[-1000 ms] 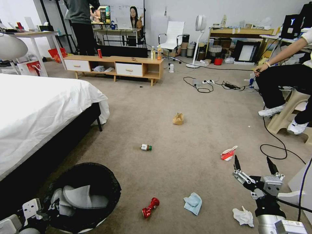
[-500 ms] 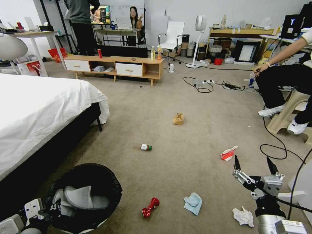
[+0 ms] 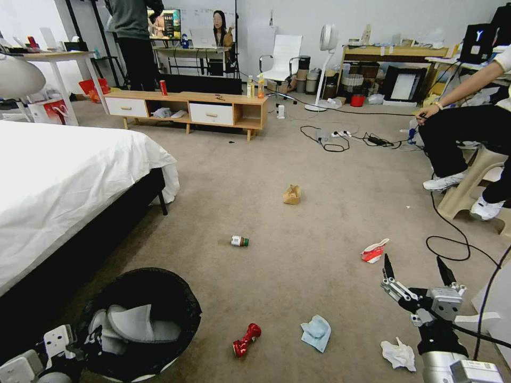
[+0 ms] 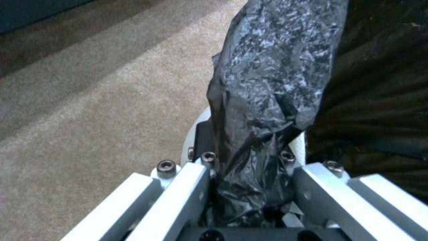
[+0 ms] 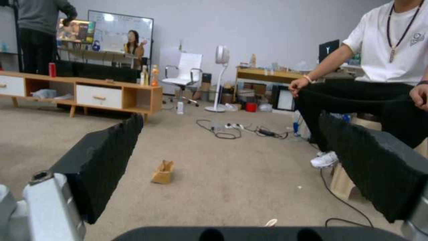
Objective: Pick up the trash bin and place the garbage on the floor into it.
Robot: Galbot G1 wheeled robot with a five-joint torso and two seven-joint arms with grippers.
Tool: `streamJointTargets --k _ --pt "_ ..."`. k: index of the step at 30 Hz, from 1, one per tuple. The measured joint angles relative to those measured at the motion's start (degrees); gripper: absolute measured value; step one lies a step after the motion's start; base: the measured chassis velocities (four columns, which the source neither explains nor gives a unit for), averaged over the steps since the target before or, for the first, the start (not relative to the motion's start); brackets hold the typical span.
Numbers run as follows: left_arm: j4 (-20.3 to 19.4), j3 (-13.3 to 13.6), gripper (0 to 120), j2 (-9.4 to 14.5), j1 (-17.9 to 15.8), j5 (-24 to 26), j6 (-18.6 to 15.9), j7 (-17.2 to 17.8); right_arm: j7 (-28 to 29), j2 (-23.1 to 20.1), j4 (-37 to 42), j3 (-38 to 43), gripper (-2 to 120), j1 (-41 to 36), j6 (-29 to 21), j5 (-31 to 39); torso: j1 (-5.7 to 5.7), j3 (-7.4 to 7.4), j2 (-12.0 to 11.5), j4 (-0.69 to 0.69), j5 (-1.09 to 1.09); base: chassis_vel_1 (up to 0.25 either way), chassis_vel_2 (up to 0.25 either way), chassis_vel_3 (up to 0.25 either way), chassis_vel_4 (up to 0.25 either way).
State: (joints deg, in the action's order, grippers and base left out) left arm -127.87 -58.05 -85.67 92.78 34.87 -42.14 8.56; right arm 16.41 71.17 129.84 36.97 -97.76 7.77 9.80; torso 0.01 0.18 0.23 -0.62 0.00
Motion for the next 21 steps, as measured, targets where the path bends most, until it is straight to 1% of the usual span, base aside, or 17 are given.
streamJointTargets --k 17,21 --pt "-0.12 0.40 6 0.45 -0.02 0.20 0.00 -0.66 0.00 0.00 0.00 0.00 100 0.00 0.00 0.00 0.00 0.00 0.00 0.00 0.00 0.000 0.000 0.000 0.000" --pt "-1.00 -0.07 6 0.12 0.89 0.18 0.00 -0.82 0.00 0.00 0.00 0.00 100 0.00 0.00 0.00 0.00 0.00 0.00 0.00 0.00 0.000 0.000 0.000 0.000"
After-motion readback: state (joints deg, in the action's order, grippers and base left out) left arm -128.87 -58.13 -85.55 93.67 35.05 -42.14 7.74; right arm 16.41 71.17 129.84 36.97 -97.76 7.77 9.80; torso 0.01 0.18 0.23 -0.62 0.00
